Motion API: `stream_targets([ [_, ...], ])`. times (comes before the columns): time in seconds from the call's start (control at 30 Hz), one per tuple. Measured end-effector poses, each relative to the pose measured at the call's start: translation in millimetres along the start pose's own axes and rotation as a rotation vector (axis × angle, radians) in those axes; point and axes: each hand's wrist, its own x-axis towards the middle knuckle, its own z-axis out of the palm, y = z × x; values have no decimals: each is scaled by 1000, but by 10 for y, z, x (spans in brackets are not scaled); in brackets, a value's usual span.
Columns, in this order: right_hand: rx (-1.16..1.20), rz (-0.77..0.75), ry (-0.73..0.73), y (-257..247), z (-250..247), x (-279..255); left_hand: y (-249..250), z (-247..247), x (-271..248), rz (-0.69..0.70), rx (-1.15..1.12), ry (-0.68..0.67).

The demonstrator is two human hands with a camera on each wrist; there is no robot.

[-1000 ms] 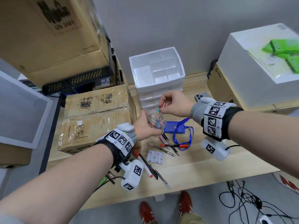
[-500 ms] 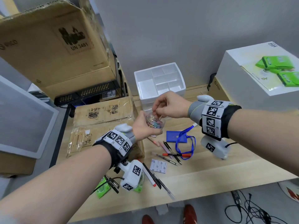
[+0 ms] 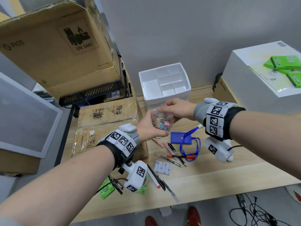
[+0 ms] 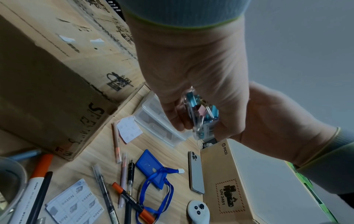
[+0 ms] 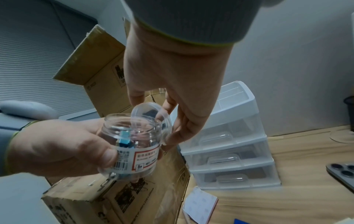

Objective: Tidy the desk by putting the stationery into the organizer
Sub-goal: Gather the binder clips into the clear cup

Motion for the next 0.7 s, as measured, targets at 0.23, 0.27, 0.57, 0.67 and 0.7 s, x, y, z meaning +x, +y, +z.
stream_targets([
  [0.23, 41, -41, -9, 36, -60, 20, -12, 9, -14, -13, -58, 3],
  [0.27, 46, -61, -32, 42, -67, 11, -14, 6, -14, -18, -75, 10],
  [0.57, -170, -177, -127, 4, -45, -44, -17, -35, 6, 10, -89, -17],
  [0.67, -259, -170, -137, 1, -46, -35, -24, -35, 4, 22, -81, -19],
  [0.7, -297, -162, -127, 2, -41, -29, -24, -31, -2, 25, -73, -19],
])
